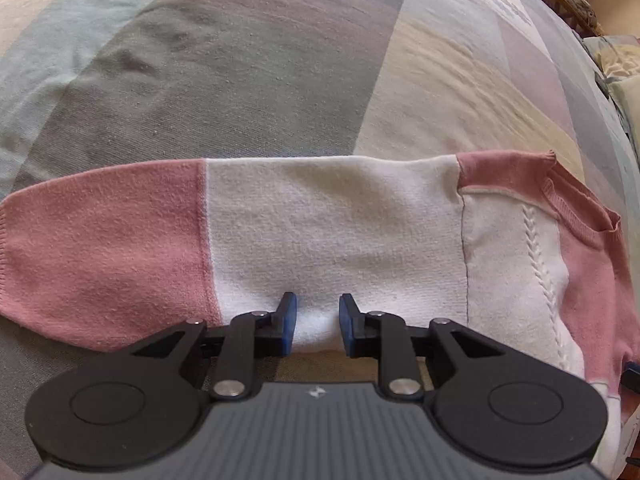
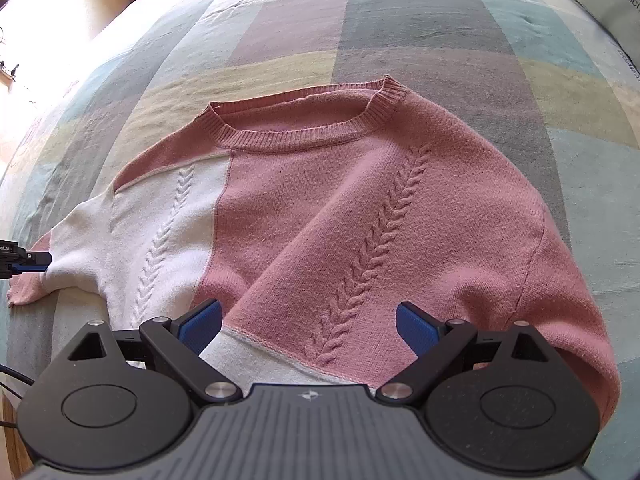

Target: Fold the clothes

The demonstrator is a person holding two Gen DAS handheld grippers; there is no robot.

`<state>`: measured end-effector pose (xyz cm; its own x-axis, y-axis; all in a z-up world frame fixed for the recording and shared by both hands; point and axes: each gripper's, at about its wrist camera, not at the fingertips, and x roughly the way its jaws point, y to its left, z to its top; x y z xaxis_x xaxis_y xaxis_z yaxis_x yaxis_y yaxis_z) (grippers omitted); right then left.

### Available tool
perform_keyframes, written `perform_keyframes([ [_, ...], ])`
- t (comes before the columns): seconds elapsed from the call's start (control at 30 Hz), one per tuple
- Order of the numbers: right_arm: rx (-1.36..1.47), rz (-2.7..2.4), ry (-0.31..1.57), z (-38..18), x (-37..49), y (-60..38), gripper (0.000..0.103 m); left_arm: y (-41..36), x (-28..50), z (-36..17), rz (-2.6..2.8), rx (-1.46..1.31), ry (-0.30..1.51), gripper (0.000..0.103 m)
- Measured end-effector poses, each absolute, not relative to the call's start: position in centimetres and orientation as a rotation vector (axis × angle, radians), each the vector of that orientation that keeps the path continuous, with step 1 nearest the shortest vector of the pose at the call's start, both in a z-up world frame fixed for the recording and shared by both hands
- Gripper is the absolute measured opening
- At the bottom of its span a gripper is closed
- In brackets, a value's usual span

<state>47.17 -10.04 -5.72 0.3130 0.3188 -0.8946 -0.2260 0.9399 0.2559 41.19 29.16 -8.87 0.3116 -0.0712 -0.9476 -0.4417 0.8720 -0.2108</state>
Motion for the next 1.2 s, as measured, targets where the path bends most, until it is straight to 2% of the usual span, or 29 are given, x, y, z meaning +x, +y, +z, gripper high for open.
perform_keyframes([
  [0.07,0.087,0.355,1.203,-5.8,47.2,-10.1,0.096,28.6,41.6,-8.9,0.25,-0.398,1.193,0.026],
  [0.2,0.101,0.343,1.208,-6.2,47.3,-10.3,0.097,28.9,42.0,-8.2,0.244,-0.321,1.204,0.026],
  [0.3,0.116,0.348,1.2,-6.1,47.4,-10.2,0.097,28.9,40.2,-6.5,0.258,-0.303,1.179,0.023],
  [0.37,0.127,0.357,1.192,-5.9,47.5,-10.0,0.097,28.3,38.9,-5.8,0.214,-0.267,1.143,0.031],
  [0.47,0.107,0.403,1.173,-5.7,47.4,-9.1,0.096,28.6,38.6,-7.6,0.253,-0.239,1.196,0.035],
  [0.53,0.038,0.475,1.144,-5.1,47.2,-7.4,0.096,30.2,38.5,-8.1,0.319,-0.31,1.173,0.036],
  [0.57,-0.004,0.517,1.127,-4.8,47.1,-6.3,0.096,30.8,38.5,-7.8,0.356,-0.338,1.158,0.029],
  [0.7,-0.196,0.707,1.021,-3.0,46.4,-1.6,0.094,32.2,37.8,-6.4,0.352,-0.36,1.104,0.035],
  [0.77,-0.314,0.816,0.943,-2.1,46.0,1.6,0.088,32.6,37.4,-6.3,0.35,-0.323,1.12,0.035],
  [0.93,-0.533,1.094,0.8,-1.6,44.1,10.4,0.062,33.4,35.9,-6.2,0.311,-0.294,1.104,0.035],
  [1.13,-0.732,1.343,0.741,-6.1,40.3,19.1,0.033,34.1,34.4,-7.1,0.255,-0.291,1.092,0.035],
  [1.2,-0.802,1.344,0.706,-7.9,39.9,20.8,0.03,34.5,33.9,-7.2,0.241,-0.3,1.087,0.035],
])
